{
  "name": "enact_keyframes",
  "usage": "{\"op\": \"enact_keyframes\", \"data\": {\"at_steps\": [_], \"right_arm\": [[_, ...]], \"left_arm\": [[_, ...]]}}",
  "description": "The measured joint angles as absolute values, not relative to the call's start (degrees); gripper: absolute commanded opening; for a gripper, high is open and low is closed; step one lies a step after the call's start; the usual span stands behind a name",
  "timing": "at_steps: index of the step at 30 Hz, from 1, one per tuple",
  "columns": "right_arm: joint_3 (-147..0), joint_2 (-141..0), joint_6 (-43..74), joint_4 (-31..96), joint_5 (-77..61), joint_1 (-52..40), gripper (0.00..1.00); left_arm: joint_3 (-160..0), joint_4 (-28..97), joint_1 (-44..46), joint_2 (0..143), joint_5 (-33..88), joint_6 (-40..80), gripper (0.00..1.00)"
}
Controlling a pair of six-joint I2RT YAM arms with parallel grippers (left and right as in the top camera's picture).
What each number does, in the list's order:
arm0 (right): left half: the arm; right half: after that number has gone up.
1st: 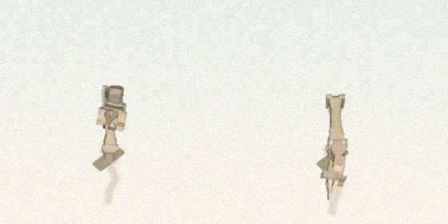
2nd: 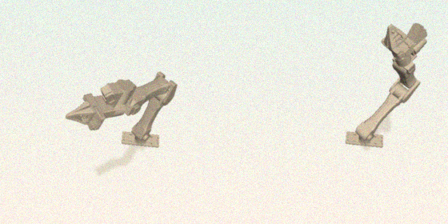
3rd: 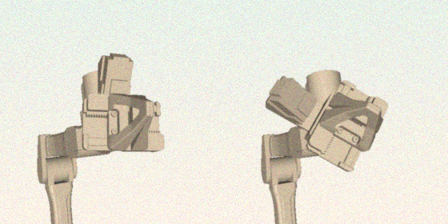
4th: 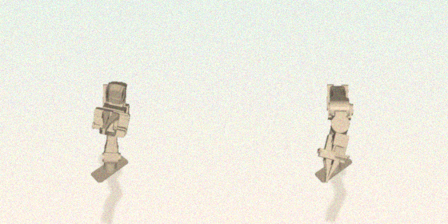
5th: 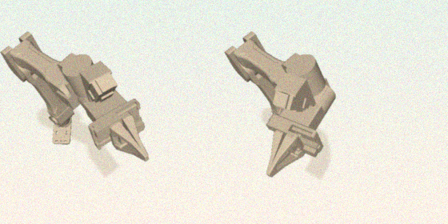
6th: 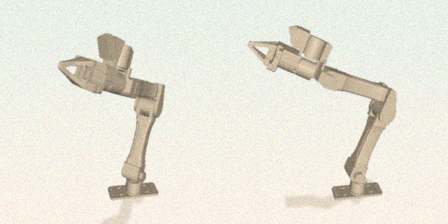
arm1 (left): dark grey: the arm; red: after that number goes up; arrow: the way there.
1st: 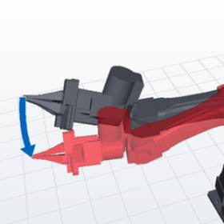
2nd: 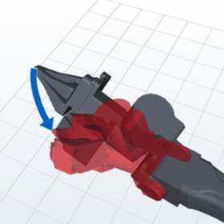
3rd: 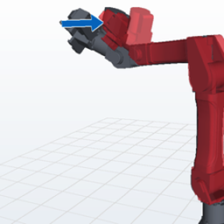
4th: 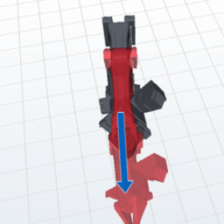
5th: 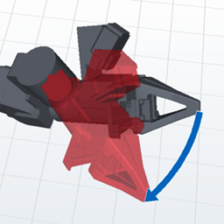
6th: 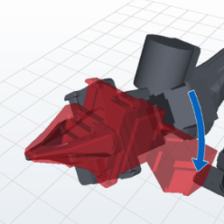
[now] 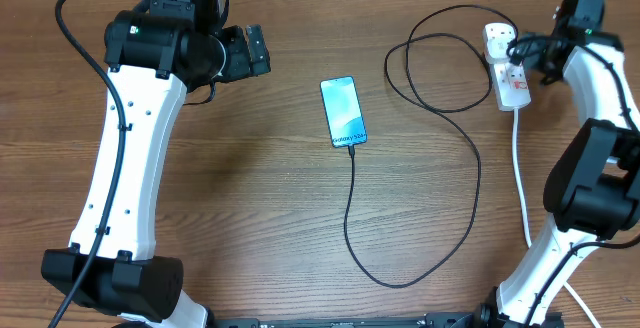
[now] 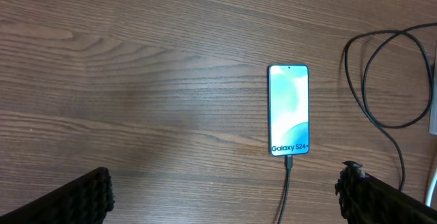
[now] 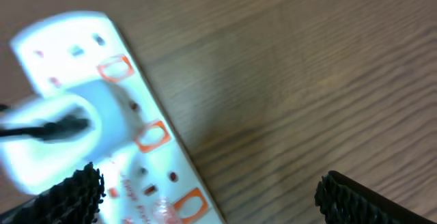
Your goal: Plug charger to phone and switch on socket
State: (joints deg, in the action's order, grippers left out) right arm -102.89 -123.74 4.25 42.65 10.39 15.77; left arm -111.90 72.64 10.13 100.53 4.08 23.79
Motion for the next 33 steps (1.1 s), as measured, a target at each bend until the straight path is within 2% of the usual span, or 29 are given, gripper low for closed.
{"op": "enact_keyframes", "data": {"at_steps": [9,17,27,33], "right_arm": [[-104.77,-123.74,4.38,51.66,1.21,15.77,1.00],[-104.77,-123.74,13.61,51.35,-1.63,16.95,1.00],[-105.38,-123.94,18.72,50.76,-17.80,21.78,1.00],[-106.56,-124.09,23.31,48.14,-14.15,19.84,1.00]], "left_arm": [[-111.90,72.88,10.13,100.53,4.08,23.81,1.00],[-111.90,72.88,10.13,100.53,4.08,23.81,1.00],[-111.90,72.86,10.13,100.53,4.08,23.81,1.00],[-111.90,72.90,10.13,100.53,4.08,23.83,1.00]]}}
